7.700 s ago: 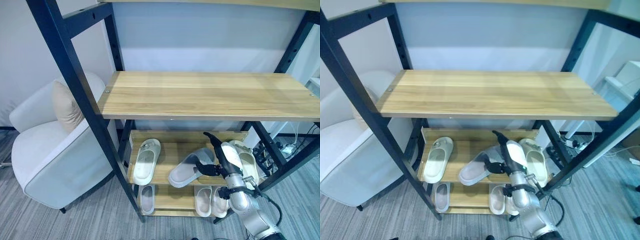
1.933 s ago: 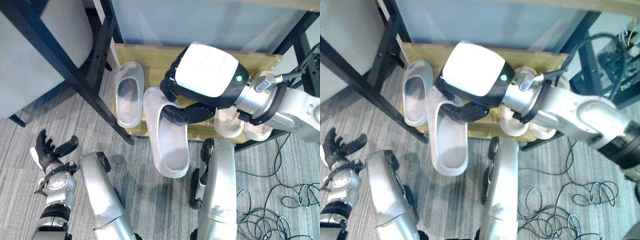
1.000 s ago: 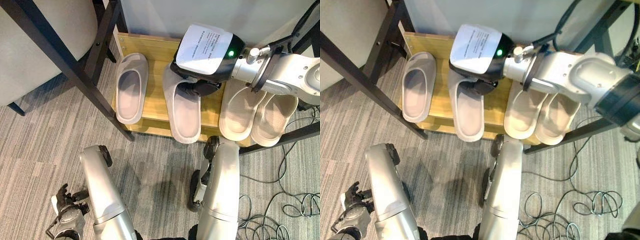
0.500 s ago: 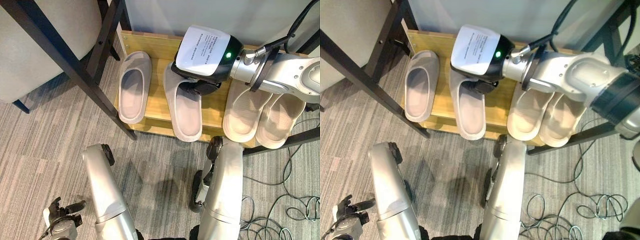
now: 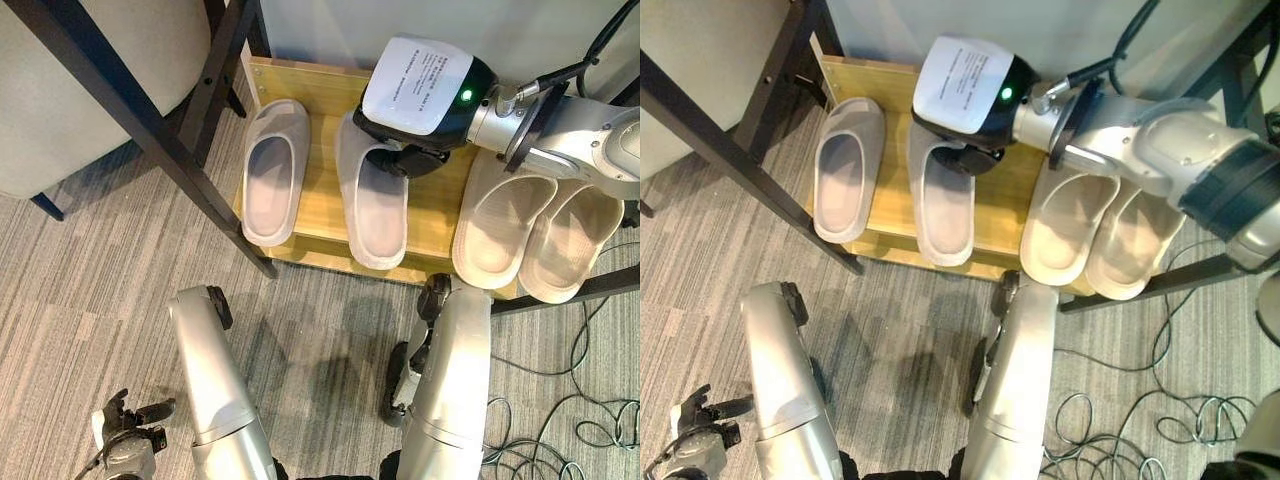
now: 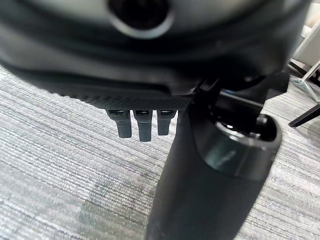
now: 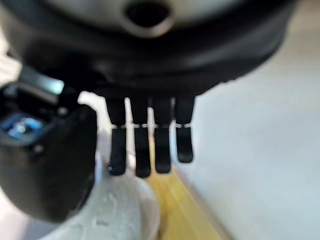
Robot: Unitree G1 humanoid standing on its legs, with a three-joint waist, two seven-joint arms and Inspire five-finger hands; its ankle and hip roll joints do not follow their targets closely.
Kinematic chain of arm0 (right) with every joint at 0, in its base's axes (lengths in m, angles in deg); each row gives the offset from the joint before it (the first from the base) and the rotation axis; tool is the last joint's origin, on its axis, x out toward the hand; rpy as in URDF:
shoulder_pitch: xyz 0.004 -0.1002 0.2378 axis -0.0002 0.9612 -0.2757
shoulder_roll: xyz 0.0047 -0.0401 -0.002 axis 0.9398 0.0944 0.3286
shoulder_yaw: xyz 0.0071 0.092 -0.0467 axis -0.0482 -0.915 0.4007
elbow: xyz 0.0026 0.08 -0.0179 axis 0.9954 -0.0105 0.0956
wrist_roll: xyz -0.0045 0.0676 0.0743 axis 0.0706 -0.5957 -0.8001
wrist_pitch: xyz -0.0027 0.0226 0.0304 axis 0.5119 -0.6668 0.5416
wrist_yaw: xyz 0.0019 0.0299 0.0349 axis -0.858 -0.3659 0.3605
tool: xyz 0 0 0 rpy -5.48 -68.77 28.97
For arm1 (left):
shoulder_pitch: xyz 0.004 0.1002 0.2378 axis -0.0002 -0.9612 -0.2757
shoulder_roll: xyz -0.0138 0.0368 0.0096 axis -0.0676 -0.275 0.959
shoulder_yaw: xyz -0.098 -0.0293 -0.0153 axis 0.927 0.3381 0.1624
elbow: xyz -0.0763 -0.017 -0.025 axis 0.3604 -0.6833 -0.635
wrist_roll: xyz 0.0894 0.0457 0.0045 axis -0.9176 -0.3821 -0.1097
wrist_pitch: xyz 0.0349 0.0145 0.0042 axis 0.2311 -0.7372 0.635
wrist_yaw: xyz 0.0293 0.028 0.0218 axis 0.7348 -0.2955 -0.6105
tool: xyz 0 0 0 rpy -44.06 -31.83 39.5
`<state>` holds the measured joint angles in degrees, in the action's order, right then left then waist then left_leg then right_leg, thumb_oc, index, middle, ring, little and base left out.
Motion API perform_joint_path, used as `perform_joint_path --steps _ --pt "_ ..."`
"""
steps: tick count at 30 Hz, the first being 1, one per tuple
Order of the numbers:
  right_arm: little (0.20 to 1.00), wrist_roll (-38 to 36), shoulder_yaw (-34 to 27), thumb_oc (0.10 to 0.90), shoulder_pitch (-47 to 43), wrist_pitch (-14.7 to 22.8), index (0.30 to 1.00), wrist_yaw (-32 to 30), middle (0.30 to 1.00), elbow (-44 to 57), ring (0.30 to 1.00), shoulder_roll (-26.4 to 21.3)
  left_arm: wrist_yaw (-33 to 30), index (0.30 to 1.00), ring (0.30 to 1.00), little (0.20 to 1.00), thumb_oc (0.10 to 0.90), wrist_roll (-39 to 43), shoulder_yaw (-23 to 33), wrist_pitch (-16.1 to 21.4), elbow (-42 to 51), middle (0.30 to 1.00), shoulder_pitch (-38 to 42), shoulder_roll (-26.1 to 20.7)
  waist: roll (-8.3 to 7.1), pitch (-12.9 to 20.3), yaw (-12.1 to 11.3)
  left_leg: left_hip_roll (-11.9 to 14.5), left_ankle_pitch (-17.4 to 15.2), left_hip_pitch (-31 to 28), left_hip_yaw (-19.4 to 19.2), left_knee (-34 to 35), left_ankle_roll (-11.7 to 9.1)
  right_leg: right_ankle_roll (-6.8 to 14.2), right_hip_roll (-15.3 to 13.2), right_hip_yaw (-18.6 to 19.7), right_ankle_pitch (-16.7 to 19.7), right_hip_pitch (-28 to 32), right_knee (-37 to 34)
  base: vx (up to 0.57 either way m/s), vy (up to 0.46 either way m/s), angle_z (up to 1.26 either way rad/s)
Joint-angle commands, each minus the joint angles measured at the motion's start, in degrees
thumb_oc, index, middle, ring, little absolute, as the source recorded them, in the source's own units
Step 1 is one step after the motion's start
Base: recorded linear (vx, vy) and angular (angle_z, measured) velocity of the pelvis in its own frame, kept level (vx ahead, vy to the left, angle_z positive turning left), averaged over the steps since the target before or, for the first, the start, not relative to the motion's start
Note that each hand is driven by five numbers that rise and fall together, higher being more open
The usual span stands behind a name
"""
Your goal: Arrange the slippers neatly on the shoe rack.
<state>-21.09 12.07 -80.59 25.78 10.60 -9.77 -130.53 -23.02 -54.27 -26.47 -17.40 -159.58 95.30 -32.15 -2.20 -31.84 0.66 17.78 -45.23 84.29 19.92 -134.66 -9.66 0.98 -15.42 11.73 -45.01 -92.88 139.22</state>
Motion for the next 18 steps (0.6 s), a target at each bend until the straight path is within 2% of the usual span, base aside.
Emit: perform_joint_path --steps 1,10,15,18 --pt "0.9 -6.8 -9.2 0.8 -11.7 -2.9 0.9 -3.0 0.9 -2.9 0.9 -0.8 -0.9 0.9 0.9 0.9 0.8 -1.9 -5.3 1.5 2.4 0.9 -3.0 -4.6 1.91 2.6 -4.4 -1.8 -0.1 3.7 5.2 5.0 6.7 -4.3 -0.8 8.7 -4.6 2.9 -1.9 0.0 0.0 0.0" --pt "0.9 -9.8 -12.4 0.8 -8.8 -2.5 0.9 -1.8 0.9 -2.6 0.9 -0.3 0.2 0.9 0.9 0.9 0.8 -3.7 -6.0 0.5 0.8 0.9 -3.5 -3.8 2.17 2.6 -4.3 -1.9 -0.1 3.8 5.3 4.8 6.6 -4.1 -1.0 9.2 -4.5 2.9 -1.7 0.0 0.012 0.02" --pt "0.9 -15.2 -17.1 0.8 -4.5 -2.1 0.9 0.6 0.9 -1.8 0.9 0.2 1.1 0.9 0.9 0.9 0.8 -3.3 -6.1 0.0 0.4 0.9 -3.0 -3.8 2.05 2.2 -4.1 -2.2 -0.4 4.0 5.6 3.8 6.5 -4.0 -0.8 9.4 -4.3 3.0 -1.2 0.0 0.0 0.0" --pt "0.9 -17.0 -17.9 0.8 -3.2 -1.8 0.9 1.7 0.9 -1.1 0.9 0.1 1.9 0.9 0.9 0.9 0.8 -3.0 -6.2 -0.2 0.0 0.9 -3.1 -3.8 2.07 2.1 -3.9 -2.3 -0.6 4.2 5.7 3.5 6.6 -3.8 -0.8 9.5 -4.3 3.0 -1.1 0.0 0.0 0.0"
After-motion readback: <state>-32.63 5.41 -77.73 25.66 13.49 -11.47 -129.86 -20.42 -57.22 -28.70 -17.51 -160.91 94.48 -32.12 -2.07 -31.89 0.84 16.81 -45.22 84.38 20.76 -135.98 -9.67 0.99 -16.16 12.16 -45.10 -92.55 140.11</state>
